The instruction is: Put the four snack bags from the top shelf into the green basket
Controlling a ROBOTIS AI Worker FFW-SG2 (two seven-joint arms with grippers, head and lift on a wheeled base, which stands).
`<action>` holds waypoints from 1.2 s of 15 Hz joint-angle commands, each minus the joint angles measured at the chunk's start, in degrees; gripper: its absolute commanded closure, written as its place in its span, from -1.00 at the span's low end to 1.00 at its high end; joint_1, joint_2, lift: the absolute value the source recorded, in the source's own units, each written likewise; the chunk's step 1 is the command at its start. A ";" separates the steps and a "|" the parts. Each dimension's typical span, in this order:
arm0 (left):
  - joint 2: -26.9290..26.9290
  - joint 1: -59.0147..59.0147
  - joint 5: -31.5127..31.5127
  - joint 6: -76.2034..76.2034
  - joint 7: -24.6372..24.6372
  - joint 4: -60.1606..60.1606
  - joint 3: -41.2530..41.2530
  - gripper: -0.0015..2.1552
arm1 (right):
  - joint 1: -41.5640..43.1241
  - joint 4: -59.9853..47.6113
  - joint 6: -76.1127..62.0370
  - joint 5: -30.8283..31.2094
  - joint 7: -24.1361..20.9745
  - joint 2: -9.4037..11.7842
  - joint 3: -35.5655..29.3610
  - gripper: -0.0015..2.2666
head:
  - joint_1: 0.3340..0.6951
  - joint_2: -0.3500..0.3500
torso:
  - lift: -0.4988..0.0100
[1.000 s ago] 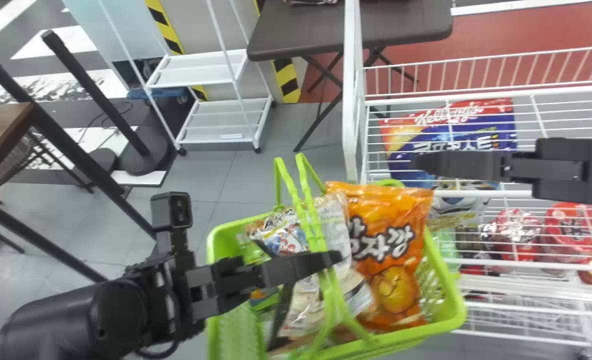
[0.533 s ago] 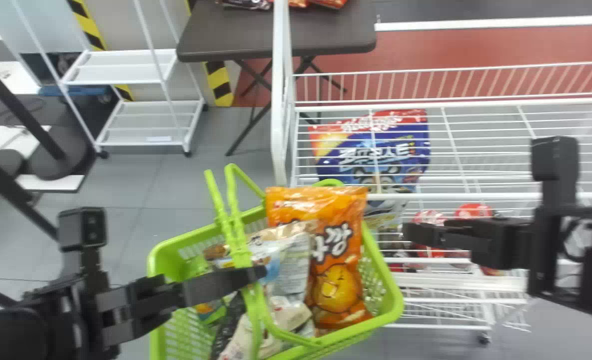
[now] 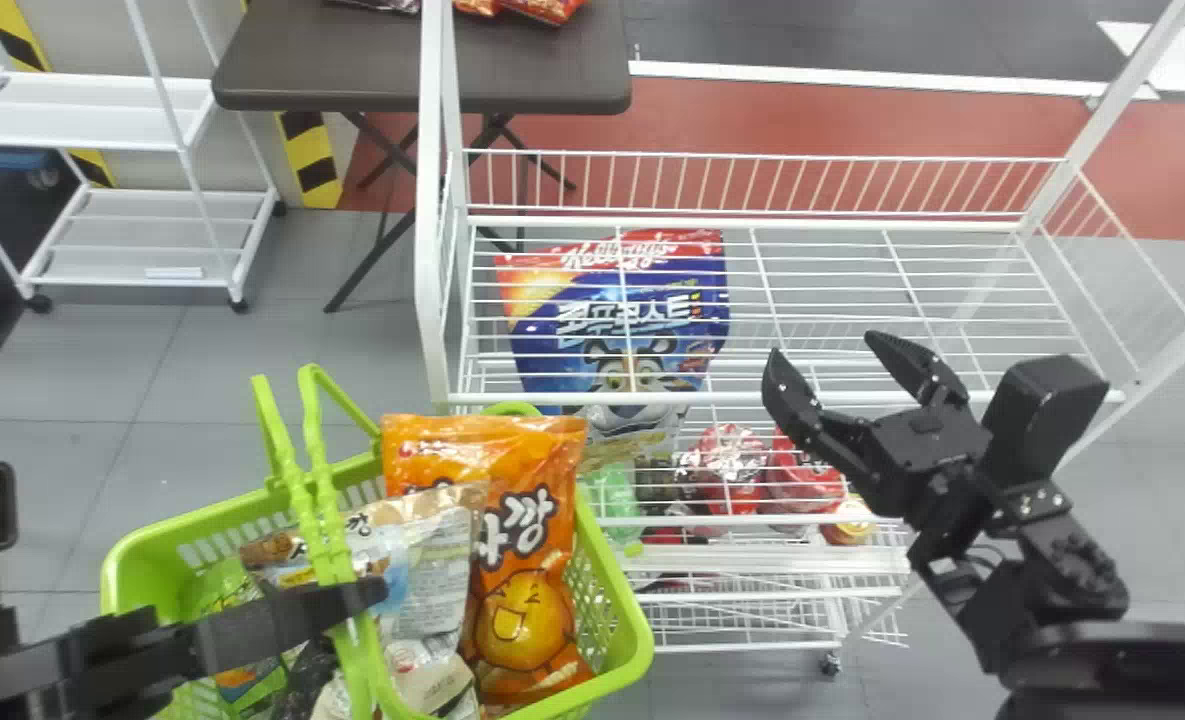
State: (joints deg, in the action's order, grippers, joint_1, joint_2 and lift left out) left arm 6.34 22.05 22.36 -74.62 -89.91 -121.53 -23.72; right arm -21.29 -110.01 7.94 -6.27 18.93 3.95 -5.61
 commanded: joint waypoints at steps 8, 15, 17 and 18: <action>0.25 0.89 -0.04 -1.81 -0.66 -1.61 0.25 1.00 | -4.81 -0.55 -3.41 -0.76 -1.88 -0.18 -0.54 -0.90 | 1.00 -0.38 | 0.95; -0.19 1.59 -0.04 -2.51 -0.66 -2.84 0.17 0.99 | -5.78 -0.99 -4.82 -1.29 -1.96 -0.18 -0.81 -0.89 | 1.00 -0.40 | 0.95; -0.28 1.86 0.14 -2.69 -0.66 -3.36 0.17 0.99 | -5.86 -0.99 -4.64 -1.64 -2.14 -0.18 -0.90 -0.89 | 1.00 -0.41 | 0.95; -0.28 1.86 0.14 -2.86 -0.66 -3.36 0.25 0.99 | -5.86 -0.99 -4.82 -1.64 -2.14 -0.18 -0.98 -0.89 | 1.00 -0.42 | 0.95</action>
State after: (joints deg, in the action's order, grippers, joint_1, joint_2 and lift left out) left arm 6.08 23.81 22.45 -77.35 -89.91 -124.73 -23.54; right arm -27.14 -111.01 3.17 -7.81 16.78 3.78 -6.48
